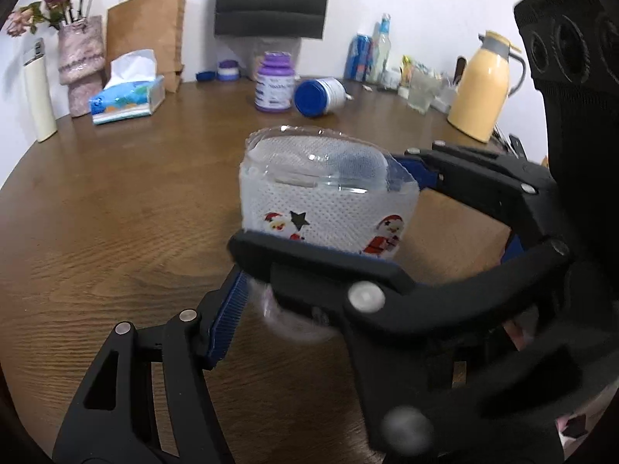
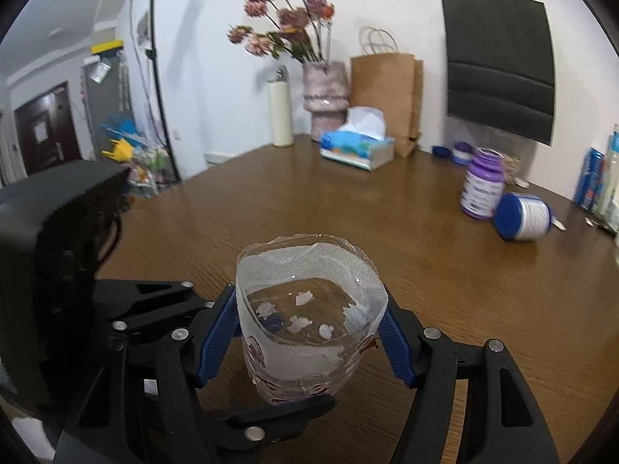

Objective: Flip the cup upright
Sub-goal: 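Hold the upright cup in the right gripper and carry it above the table, then lower the cup base onto the table and open the right gripper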

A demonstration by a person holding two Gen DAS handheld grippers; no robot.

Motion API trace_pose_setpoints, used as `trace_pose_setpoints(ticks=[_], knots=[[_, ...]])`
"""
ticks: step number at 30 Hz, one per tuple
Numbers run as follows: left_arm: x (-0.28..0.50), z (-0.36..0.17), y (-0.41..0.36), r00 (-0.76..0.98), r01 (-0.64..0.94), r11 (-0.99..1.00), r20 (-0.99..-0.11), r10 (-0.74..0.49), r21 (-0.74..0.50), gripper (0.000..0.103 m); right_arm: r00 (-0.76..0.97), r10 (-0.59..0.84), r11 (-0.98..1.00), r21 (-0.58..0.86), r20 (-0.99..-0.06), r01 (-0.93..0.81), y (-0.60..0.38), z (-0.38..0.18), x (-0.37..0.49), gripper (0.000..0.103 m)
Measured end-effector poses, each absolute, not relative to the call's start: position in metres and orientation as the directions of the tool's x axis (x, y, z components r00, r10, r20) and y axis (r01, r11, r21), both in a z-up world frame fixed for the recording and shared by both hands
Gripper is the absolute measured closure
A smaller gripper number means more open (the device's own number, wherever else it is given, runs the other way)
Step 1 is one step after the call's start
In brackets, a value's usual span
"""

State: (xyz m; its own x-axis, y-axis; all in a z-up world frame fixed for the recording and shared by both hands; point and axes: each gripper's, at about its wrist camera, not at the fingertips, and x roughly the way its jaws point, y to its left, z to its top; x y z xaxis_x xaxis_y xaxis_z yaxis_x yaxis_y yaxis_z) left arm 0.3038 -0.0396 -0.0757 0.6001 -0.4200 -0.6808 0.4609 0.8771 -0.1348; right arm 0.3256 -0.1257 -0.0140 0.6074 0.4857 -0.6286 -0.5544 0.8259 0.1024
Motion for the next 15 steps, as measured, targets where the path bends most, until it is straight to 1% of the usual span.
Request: trace_pose_setpoints(ticks=[1, 2, 3, 4, 6, 8, 10, 15], knots=[[0.301, -0.075, -0.040, 0.607, 0.463, 0.877, -0.676, -0.417, -0.126, 0.031, 0.611, 0.469, 0.833, 0.091, -0.637, -0.545, -0.128, -0.016, 0.325, 0.031], [0.298, -0.074, -0.039, 0.614, 0.465, 0.878, -0.671, -0.415, -0.118, 0.026, 0.613, 0.465, 0.836, 0.088, -0.639, -0.542, -0.132, -0.017, 0.325, 0.031], [0.295, -0.074, -0.038, 0.619, 0.467, 0.877, -0.667, -0.415, -0.112, 0.018, 0.617, 0.455, 0.841, 0.083, -0.642, -0.535, -0.134, -0.018, 0.325, 0.030], [0.292, -0.074, -0.035, 0.615, 0.467, 0.877, -0.673, -0.412, -0.111, 0.015, 0.631, 0.431, 0.851, 0.059, -0.645, -0.522, -0.137, -0.018, 0.324, 0.028], [0.290, -0.075, -0.030, 0.609, 0.449, 0.887, -0.689, -0.392, -0.108, 0.015, 0.644, 0.414, 0.857, 0.036, -0.643, -0.515, -0.143, -0.018, 0.322, 0.028], [0.289, -0.076, -0.026, 0.620, 0.416, 0.904, -0.697, -0.361, -0.098, 0.014, 0.633, 0.431, 0.851, 0.058, -0.643, -0.521, -0.149, -0.018, 0.320, 0.027], [0.288, -0.076, -0.020, 0.634, 0.384, 0.918, -0.695, -0.339, -0.097, 0.013, 0.635, 0.429, 0.856, 0.065, -0.642, -0.512, -0.153, -0.018, 0.318, 0.024], [0.284, -0.070, -0.013, 0.670, 0.333, 0.939, -0.680, -0.298, -0.084, 0.013, 0.653, 0.428, 0.867, 0.082, -0.624, -0.491, -0.162, -0.009, 0.313, 0.024]])
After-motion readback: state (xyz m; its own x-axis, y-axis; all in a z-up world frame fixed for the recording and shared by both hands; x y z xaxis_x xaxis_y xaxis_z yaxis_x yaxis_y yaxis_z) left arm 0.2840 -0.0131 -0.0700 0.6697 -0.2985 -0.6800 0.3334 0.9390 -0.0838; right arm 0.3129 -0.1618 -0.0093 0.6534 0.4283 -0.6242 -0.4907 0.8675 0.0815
